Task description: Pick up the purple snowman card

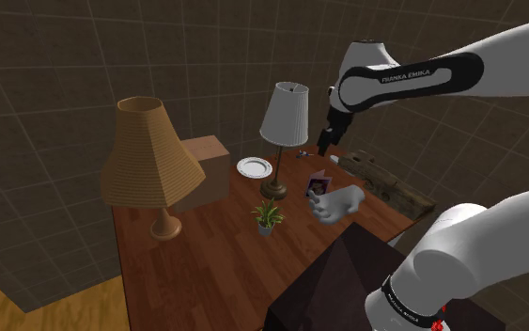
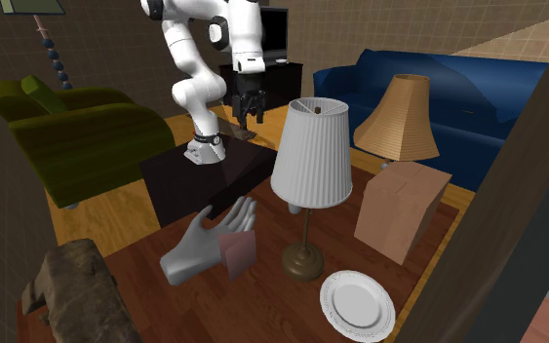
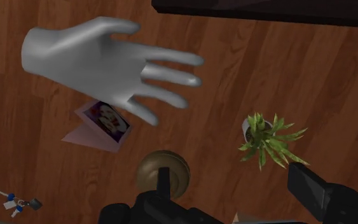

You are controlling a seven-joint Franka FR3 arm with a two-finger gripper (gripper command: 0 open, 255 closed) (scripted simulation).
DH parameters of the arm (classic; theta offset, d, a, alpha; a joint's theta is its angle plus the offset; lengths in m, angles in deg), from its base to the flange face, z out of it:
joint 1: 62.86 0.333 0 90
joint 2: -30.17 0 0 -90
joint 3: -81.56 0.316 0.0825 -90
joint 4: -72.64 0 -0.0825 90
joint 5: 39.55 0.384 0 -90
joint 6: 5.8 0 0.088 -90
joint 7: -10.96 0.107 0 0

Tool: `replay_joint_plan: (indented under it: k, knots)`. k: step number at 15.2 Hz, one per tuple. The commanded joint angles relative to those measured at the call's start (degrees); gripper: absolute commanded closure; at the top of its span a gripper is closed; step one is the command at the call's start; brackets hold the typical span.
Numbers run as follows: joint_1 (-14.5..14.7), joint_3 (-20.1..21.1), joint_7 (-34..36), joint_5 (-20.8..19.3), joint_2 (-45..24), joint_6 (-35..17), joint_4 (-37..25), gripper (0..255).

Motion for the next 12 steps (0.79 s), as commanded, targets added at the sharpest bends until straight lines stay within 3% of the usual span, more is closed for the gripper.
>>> replay_joint_plan:
  k: [1, 7, 12]
  knots:
    - [-0.2, -1.8, -1.3, 0.4, -4.1, -3.8, -0.2, 0]
    - [-0.5, -6.6, -6.4, 4.3, -16.5, -13.1, -2.9, 0]
    - [-1.0, -9.2, -12.9, 11.3, -28.0, -19.1, -7.2, 0]
